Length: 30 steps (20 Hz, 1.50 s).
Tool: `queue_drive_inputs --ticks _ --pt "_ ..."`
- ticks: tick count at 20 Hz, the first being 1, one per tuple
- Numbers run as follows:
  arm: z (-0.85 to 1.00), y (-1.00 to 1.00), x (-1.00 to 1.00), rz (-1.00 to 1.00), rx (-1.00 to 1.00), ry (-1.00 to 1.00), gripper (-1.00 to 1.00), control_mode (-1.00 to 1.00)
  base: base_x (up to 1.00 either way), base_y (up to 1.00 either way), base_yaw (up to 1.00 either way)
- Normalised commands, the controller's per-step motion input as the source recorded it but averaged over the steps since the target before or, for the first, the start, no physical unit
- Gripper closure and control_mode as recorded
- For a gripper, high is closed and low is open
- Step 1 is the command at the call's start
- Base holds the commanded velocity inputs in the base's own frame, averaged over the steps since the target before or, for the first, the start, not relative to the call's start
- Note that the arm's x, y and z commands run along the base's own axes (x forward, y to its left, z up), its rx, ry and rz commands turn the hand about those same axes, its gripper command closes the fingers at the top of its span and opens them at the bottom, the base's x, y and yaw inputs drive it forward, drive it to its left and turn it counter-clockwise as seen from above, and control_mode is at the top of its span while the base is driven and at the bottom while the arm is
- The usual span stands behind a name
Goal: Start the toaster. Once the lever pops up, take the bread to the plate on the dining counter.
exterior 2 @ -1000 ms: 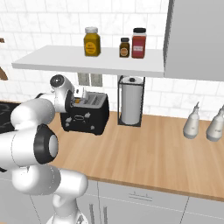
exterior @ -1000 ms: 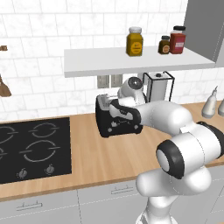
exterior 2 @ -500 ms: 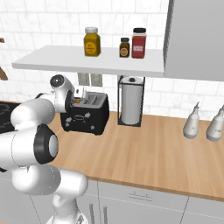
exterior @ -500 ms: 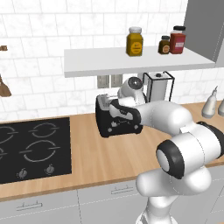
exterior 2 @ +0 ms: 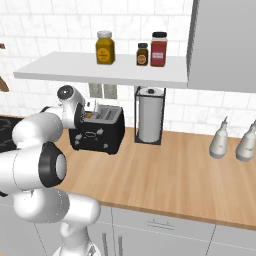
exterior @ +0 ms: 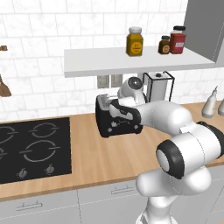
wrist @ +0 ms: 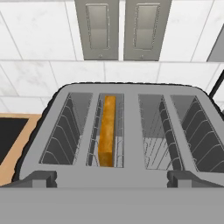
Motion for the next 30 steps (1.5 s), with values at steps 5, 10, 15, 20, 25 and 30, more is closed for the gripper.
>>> queue_drive_inputs --ticks 5,10,15,20,25,30 --pt "0.00 0.00 0.00 0.00 0.00 0.00 -1.00 -1.00 0.00 0.00 0.00" --pt "0.00 0.00 0.00 0.00 0.00 0.00 -1.00 -1.00 0.00 0.00 0.00" --pt "0.00 0.00 0.00 0.00 0.00 0.00 -1.00 -1.00 0.00 0.00 0.00" --pt "0.00 0.00 0.00 0.00 0.00 0.00 -1.00 -1.00 0.00 0.00 0.00" --pt "0.00 0.00 0.00 0.00 0.00 0.00 -1.00 -1.00 0.00 0.00 0.00" --pt "0.00 0.00 0.00 0.00 0.00 0.00 -1.00 -1.00 0.00 0.00 0.00"
